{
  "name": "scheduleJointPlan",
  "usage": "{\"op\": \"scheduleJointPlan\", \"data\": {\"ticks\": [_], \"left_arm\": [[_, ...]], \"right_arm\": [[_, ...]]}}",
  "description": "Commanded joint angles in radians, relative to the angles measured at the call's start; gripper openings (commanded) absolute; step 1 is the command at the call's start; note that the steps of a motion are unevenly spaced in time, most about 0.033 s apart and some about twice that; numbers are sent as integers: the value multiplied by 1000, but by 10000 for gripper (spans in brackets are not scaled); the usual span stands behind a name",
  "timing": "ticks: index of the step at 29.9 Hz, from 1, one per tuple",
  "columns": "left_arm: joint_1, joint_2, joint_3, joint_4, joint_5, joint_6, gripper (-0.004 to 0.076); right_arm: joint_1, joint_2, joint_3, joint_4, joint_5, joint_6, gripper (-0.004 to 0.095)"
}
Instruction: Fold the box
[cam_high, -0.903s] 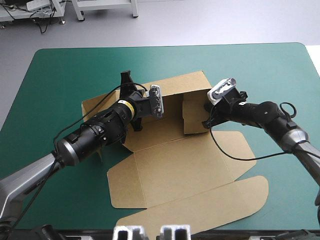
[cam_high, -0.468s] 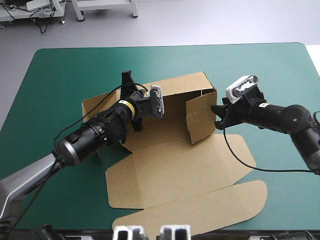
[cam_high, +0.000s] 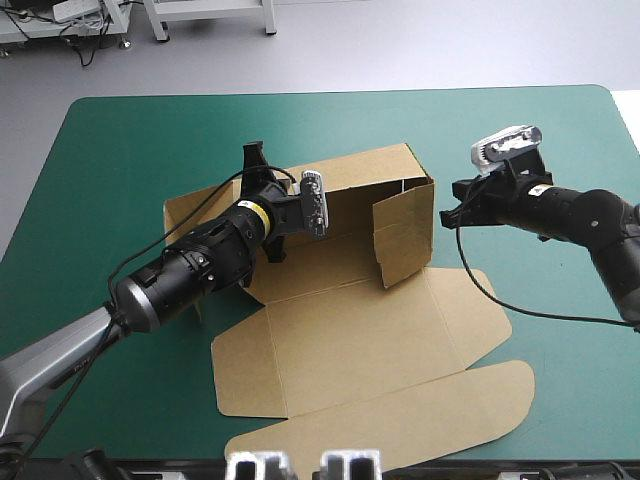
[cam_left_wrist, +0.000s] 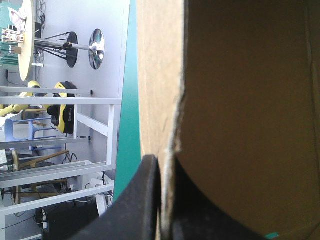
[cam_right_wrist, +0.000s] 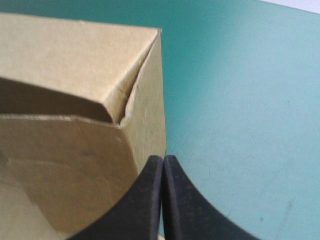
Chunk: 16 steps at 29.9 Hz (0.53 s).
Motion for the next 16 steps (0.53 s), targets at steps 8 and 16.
{"op": "scheduleJointPlan", "data": {"ticks": [8, 16], "left_arm": [[-6, -31, -28, 3, -27, -10, -10], [-6, -31, -28, 3, -39, -10, -10]], "right_arm": [[-11, 18, -3, -57, 225, -96, 315], [-11, 21, 143, 125, 128, -354, 820]]}}
